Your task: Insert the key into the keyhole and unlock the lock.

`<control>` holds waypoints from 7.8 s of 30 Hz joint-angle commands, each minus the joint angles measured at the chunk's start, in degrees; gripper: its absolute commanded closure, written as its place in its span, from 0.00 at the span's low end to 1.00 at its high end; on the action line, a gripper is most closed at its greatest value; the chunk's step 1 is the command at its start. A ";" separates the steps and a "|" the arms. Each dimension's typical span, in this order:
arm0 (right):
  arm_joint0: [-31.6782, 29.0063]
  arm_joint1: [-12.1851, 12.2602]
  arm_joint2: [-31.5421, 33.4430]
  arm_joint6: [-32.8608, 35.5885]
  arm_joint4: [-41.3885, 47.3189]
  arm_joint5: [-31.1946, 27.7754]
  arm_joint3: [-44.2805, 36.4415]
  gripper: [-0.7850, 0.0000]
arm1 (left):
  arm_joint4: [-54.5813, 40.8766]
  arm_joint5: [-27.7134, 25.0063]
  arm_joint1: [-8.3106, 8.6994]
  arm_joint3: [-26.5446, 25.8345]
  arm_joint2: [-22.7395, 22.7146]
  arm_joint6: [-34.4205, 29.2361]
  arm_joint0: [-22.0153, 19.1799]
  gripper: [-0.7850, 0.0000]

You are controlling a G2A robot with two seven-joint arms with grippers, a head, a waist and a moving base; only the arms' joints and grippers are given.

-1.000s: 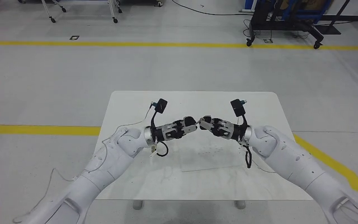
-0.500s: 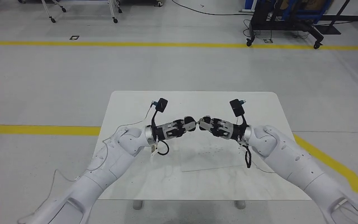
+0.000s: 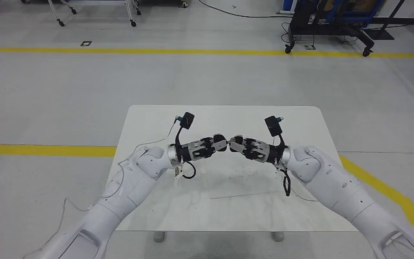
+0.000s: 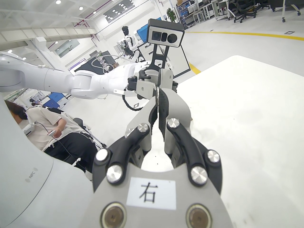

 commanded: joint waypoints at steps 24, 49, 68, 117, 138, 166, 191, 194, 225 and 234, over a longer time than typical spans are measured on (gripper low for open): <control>-2.75 0.60 4.91 2.29 -7.71 1.15 -0.98 0.47 | 8.24 0.00 4.61 -6.22 -4.55 -7.05 4.20 1.00; -1.86 0.60 3.91 18.80 4.69 0.00 -2.64 0.69 | 8.00 0.00 4.23 -4.35 -0.17 -5.67 1.01 1.00; -1.31 -0.26 3.80 22.77 6.26 0.00 -1.76 0.95 | 8.94 0.00 4.35 -4.16 1.99 -3.64 0.14 1.00; -10.04 1.75 18.04 7.50 2.12 0.00 -0.95 1.00 | 52.08 48.23 14.36 -41.14 -17.75 -21.46 27.25 0.12; -10.04 1.75 18.04 7.50 2.12 0.00 -0.95 1.00 | 54.20 51.86 12.66 -34.40 -14.28 -22.12 21.98 0.49; -10.04 1.75 18.04 7.50 2.12 0.00 -0.95 1.00 | 61.11 53.64 11.35 -32.44 -12.46 -22.33 20.06 0.87; -10.04 1.75 18.04 7.50 2.12 0.00 -0.95 1.00 | 64.84 52.99 11.17 -34.49 -14.37 -20.98 22.12 1.00; -10.04 1.75 18.04 7.50 2.12 0.00 -0.95 1.00 | 65.35 52.96 11.07 -34.15 -14.44 -20.89 22.01 1.00; -10.04 1.75 18.04 7.50 2.12 0.00 -0.95 1.00 | 70.21 46.27 11.37 -36.47 -18.23 -0.33 24.46 1.00; -10.04 1.75 18.04 7.50 2.12 0.00 -0.95 1.00 | 70.21 46.27 11.37 -36.47 -18.23 -0.33 24.46 1.00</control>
